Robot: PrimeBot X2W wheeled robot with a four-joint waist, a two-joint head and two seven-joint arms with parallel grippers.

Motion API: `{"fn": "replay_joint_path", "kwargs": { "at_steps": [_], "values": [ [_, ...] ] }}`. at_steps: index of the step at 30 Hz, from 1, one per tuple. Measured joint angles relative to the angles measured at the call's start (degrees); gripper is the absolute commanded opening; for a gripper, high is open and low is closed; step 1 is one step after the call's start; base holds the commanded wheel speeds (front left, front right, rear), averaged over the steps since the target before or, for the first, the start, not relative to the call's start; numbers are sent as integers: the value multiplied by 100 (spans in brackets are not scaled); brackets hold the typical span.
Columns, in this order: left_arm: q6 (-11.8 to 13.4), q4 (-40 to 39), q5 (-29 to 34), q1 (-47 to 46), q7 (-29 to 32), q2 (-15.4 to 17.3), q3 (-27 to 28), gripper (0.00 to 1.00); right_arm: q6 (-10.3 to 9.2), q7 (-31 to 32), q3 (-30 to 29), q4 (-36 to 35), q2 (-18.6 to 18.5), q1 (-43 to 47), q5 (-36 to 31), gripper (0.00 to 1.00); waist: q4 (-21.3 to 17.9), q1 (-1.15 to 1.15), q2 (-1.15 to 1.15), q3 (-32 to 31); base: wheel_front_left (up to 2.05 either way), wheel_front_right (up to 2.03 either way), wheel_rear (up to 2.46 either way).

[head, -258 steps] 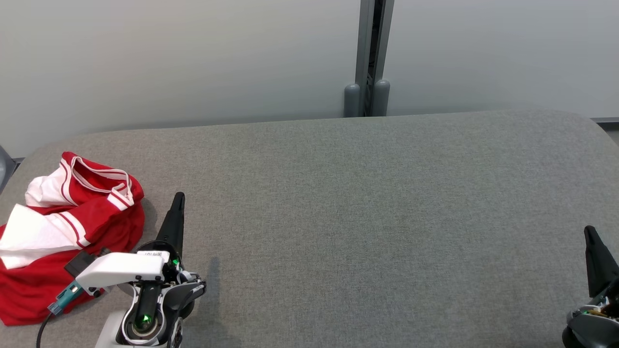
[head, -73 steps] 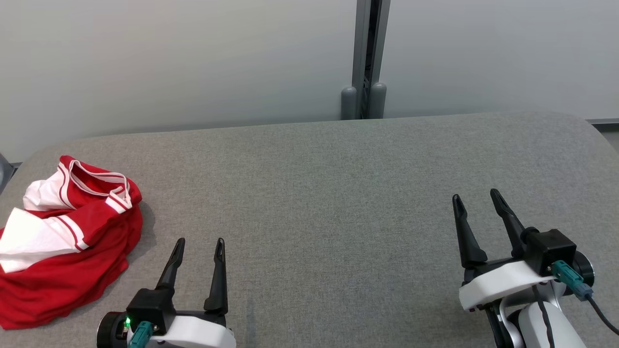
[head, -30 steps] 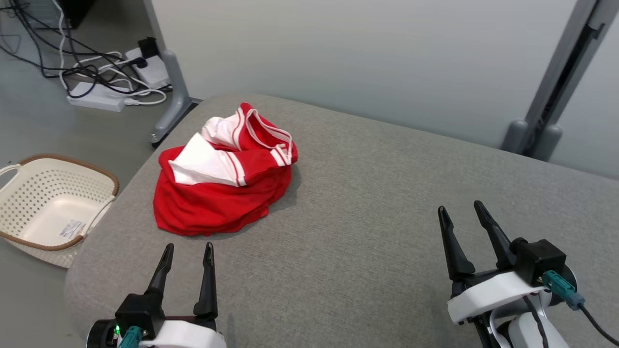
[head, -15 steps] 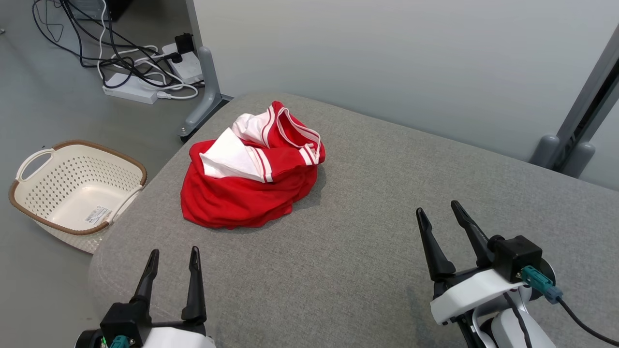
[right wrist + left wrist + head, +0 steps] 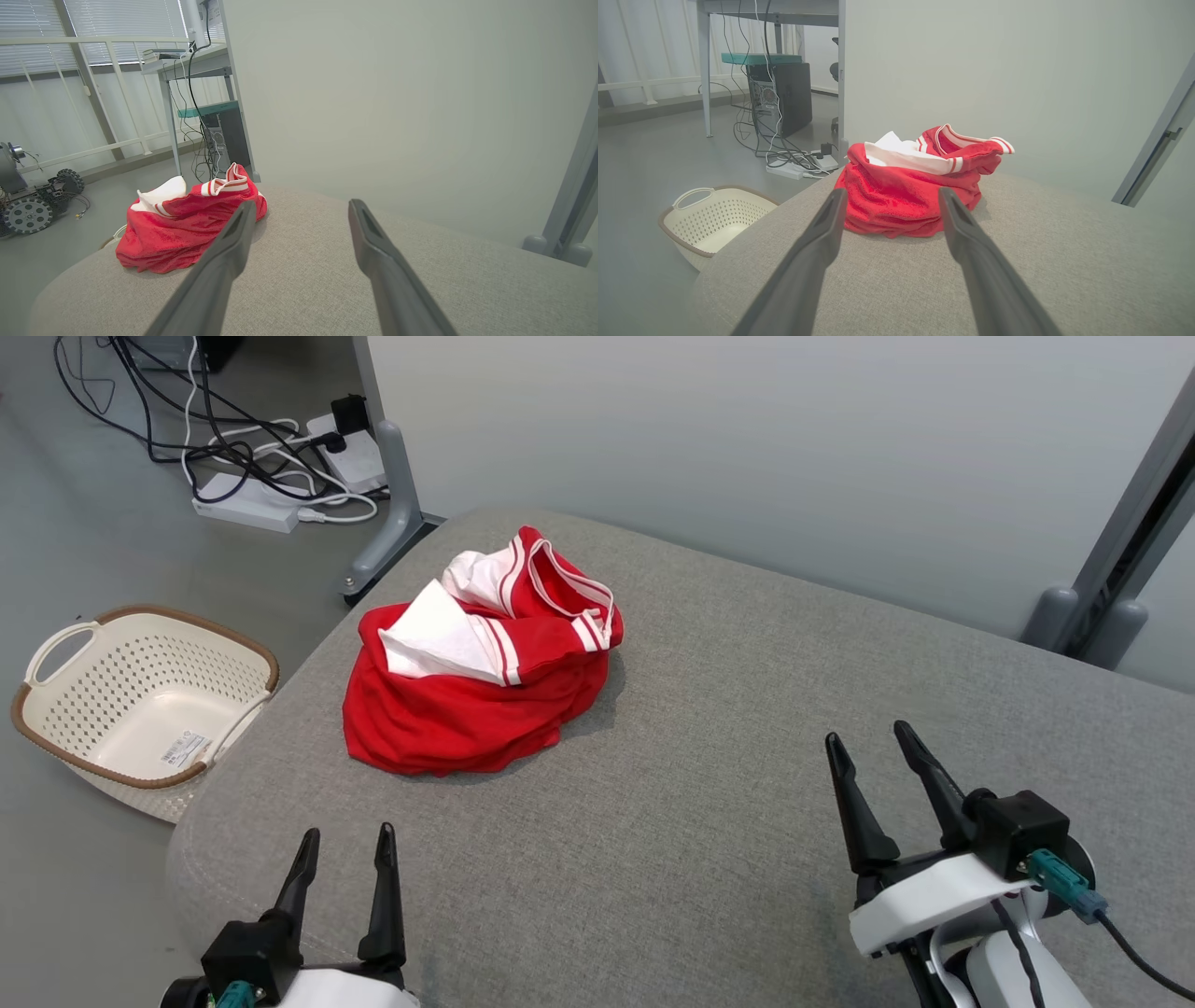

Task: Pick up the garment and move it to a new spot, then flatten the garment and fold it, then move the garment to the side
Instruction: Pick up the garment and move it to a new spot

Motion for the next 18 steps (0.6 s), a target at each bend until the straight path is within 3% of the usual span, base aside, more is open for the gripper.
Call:
{"fn": "replay_joint_path", "kwargs": {
  "at_steps": [9,18],
  "values": [
    [-487,646,-155,-736,1,52,-60,100,2,24,-141,-181,5,-151,-523,100,-118,0,0,478,0,0,0],
    [-814,1494,-387,-2387,122,536,242,100,2,230,-156,-541,1,-508,-846,100,-775,0,0,1280,0,0,0]
  ]
}}
